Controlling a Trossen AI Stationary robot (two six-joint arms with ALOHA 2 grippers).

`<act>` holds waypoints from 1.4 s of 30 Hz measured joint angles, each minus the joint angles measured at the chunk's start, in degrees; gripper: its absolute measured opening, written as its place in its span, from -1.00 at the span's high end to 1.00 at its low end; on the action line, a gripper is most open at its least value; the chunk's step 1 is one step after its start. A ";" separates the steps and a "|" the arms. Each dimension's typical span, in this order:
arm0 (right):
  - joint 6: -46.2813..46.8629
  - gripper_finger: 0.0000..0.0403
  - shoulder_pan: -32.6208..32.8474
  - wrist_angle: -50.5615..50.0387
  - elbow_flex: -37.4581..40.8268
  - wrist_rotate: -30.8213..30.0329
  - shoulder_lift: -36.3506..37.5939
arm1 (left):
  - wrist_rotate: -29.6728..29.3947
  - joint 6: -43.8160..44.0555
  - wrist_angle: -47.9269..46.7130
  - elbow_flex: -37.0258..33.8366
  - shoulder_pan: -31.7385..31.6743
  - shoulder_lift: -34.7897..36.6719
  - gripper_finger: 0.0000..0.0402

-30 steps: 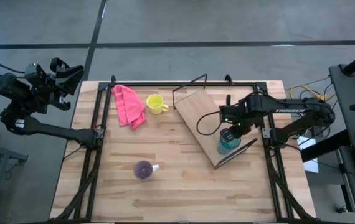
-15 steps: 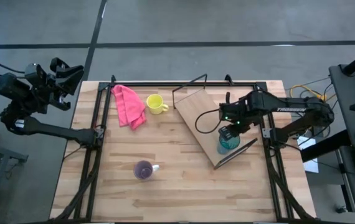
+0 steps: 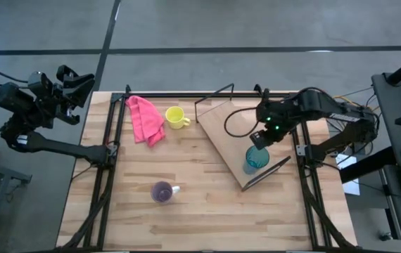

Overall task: Stack small to large cups/mugs on shelf
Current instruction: Put the purple mug on the shelf

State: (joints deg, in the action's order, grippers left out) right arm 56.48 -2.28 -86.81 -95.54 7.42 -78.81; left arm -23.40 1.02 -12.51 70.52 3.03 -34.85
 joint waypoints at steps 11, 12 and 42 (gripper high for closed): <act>-0.16 0.63 0.00 0.56 -6.52 0.00 -0.02 | -0.92 -0.42 -4.29 0.00 0.00 -1.81 0.64; -0.16 0.63 0.00 0.88 -6.64 0.01 -0.02 | -0.95 -0.19 -5.96 0.00 -0.01 -2.26 0.64; -7.17 0.63 0.00 7.00 -6.43 0.02 -0.04 | 24.41 38.69 -55.67 8.92 0.02 -22.63 0.64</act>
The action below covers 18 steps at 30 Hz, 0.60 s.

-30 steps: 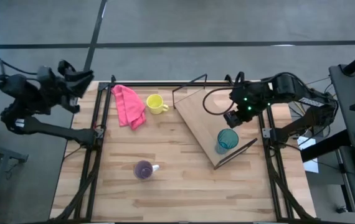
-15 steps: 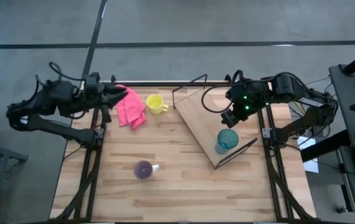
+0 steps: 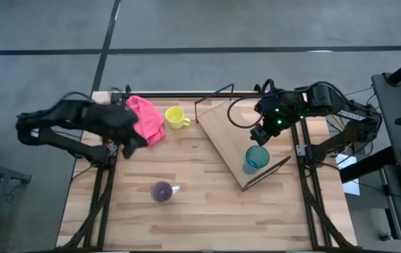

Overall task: Stack small to large cups/mugs on shelf
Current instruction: Put the purple mug on the shelf

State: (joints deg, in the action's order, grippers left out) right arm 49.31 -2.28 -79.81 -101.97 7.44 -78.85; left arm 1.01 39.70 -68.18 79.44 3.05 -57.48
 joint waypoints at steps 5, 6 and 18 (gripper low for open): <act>-1.42 0.65 0.00 0.00 0.00 0.00 0.00 | 3.43 -8.11 -1.46 -1.52 0.66 -6.73 0.64; -1.80 0.65 0.00 0.00 0.00 0.00 0.00 | 3.51 -11.02 -1.37 -1.77 1.00 -7.96 0.64; -2.15 0.65 0.00 -0.02 0.02 -0.02 0.00 | 7.69 -25.31 -1.79 -7.03 5.06 -20.77 0.64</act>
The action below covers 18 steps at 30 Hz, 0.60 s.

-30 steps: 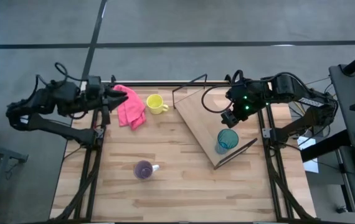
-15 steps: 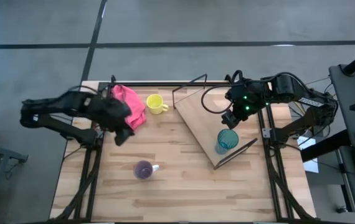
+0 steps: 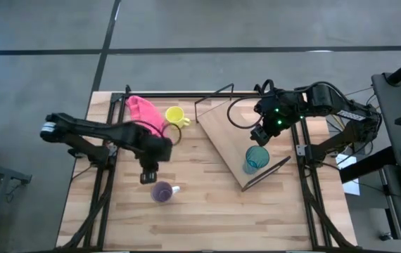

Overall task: Stack small to large cups/mugs on shelf
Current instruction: Put the purple mug on the shelf

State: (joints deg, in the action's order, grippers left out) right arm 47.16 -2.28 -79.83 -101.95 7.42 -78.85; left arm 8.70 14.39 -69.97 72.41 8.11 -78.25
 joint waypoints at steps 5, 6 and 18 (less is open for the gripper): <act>-0.75 0.64 0.00 -0.01 0.02 -0.01 0.00 | 0.92 0.08 1.05 -1.80 2.46 -3.16 0.64; -0.77 0.63 0.00 0.00 0.02 -0.02 0.00 | 0.97 0.09 1.29 -1.80 2.86 -3.62 0.64; -0.92 0.62 0.00 -0.01 0.07 -0.03 0.00 | 1.82 0.24 5.71 -1.83 4.83 -7.26 0.64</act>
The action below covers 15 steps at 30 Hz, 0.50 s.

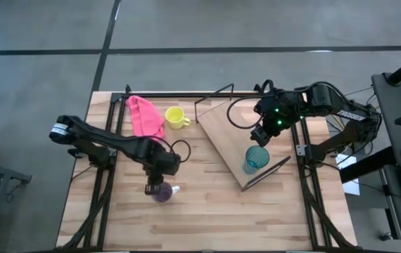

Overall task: Stack small to large cups/mugs on shelf
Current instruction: Put the purple mug on the shelf

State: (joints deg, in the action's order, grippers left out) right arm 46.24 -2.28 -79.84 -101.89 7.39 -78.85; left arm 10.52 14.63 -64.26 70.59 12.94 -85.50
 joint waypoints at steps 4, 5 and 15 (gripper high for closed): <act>0.00 0.62 0.00 -0.01 0.02 -0.01 0.00 | 0.00 0.00 0.34 -0.04 0.03 -1.64 0.64; 0.00 0.63 0.00 -0.01 0.02 -0.01 0.00 | 0.00 0.00 0.37 -0.04 0.03 -2.08 0.64; 0.00 0.61 0.00 -0.01 0.02 -0.03 0.00 | -0.02 -0.02 1.08 -0.07 0.01 -5.34 0.64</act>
State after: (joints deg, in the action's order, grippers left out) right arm 46.24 -2.28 -79.85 -101.86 7.35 -78.85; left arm 10.50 14.61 -63.18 70.52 12.95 -90.85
